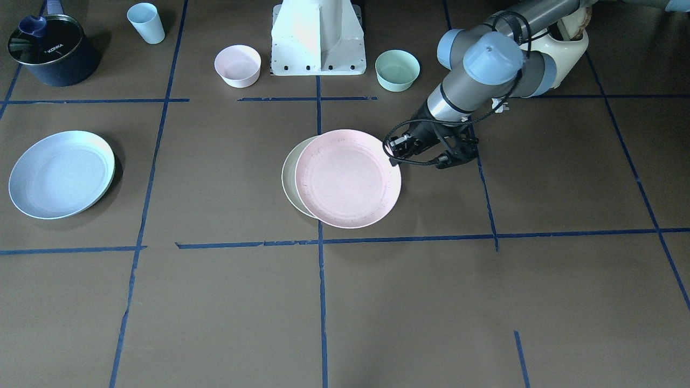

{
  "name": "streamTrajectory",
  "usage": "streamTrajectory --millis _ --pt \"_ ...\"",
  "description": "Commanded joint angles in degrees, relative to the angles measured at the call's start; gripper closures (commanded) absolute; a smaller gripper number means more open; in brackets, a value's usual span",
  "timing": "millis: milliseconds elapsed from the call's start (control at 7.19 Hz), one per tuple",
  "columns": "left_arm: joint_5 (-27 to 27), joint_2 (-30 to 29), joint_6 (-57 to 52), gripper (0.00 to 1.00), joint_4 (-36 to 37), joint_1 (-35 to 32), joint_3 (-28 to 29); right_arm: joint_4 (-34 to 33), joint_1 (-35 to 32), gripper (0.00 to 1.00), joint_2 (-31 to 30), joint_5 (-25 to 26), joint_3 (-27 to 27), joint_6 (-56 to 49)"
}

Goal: Stack three plates with pink and blue
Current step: 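Lower the pink plate onto the cream plate and open the left gripper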

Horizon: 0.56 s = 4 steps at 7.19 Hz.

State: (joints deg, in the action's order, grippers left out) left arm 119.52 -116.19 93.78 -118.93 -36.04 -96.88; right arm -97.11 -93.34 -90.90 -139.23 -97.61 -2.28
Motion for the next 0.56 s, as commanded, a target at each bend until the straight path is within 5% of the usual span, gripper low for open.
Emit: streamTrajectory --millis 0,278,417 --pt "-2.45 -0.71 0.35 1.00 0.63 3.60 0.11 0.07 0.00 0.00 -0.06 -0.17 -0.29 0.17" --pt "-2.45 -0.71 0.26 0.95 0.63 4.57 0.11 0.07 0.00 0.00 -0.07 -0.17 -0.30 0.17" --pt "-2.19 -0.62 0.26 0.56 0.63 4.49 0.03 -0.01 0.09 0.00 -0.07 -0.17 -0.30 0.17"
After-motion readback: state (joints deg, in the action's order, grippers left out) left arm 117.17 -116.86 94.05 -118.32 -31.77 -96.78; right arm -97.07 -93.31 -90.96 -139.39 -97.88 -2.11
